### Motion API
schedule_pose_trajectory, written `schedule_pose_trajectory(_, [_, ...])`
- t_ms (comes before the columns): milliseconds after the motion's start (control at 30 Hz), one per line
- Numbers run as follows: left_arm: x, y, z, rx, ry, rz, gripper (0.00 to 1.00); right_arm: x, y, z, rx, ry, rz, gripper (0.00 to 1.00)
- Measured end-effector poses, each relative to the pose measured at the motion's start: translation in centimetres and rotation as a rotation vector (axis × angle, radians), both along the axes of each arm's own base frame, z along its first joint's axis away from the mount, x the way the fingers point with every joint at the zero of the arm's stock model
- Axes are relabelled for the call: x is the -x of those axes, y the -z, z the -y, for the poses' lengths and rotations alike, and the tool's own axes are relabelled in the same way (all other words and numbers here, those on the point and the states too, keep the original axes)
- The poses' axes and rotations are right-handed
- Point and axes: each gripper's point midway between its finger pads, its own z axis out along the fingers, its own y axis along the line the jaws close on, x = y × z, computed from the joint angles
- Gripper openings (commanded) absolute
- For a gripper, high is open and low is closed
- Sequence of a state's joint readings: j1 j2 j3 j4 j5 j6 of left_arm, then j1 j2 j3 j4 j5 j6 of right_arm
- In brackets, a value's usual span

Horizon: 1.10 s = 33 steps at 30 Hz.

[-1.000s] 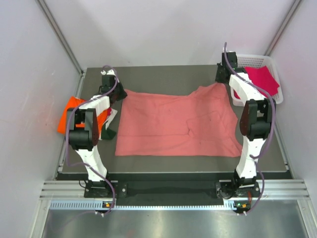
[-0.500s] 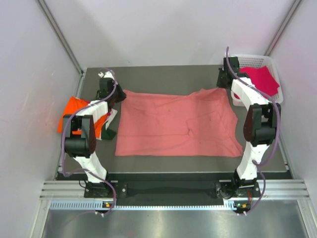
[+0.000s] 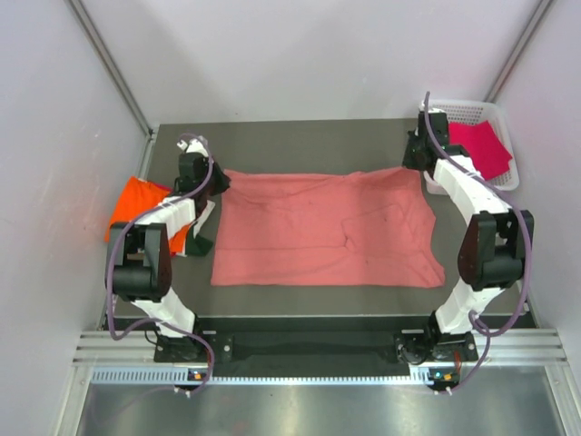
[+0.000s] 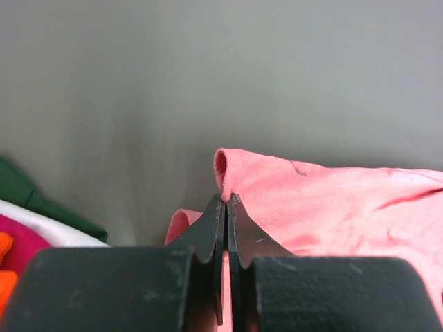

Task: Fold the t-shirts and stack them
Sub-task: Fold the tshirt

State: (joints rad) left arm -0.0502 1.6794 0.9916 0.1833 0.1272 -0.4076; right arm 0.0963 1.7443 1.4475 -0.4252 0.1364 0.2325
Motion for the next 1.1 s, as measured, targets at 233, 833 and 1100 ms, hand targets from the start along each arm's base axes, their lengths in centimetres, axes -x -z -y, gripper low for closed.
schedule_pose_trajectory(233, [1.3, -1.1, -0.1, -0.001, -0.001, 0.056, 0.0, 1.5, 0.3, 0.1, -0.012, 0.01, 0.002, 0.0])
schedule_pose_trajectory(833, [4.3, -2.2, -0.6, -0.001, -0.02, 0.164, 0.0, 8.6, -2.4, 1.1, -0.026, 0.041, 0.095, 0.0])
schedule_pose_trajectory(1100, [5.5, -0.7, 0.0, 0.027, 0.008, 0.166, 0.0, 12.0, -2.4, 1.8, -0.025, 0.073, 0.12, 0.0])
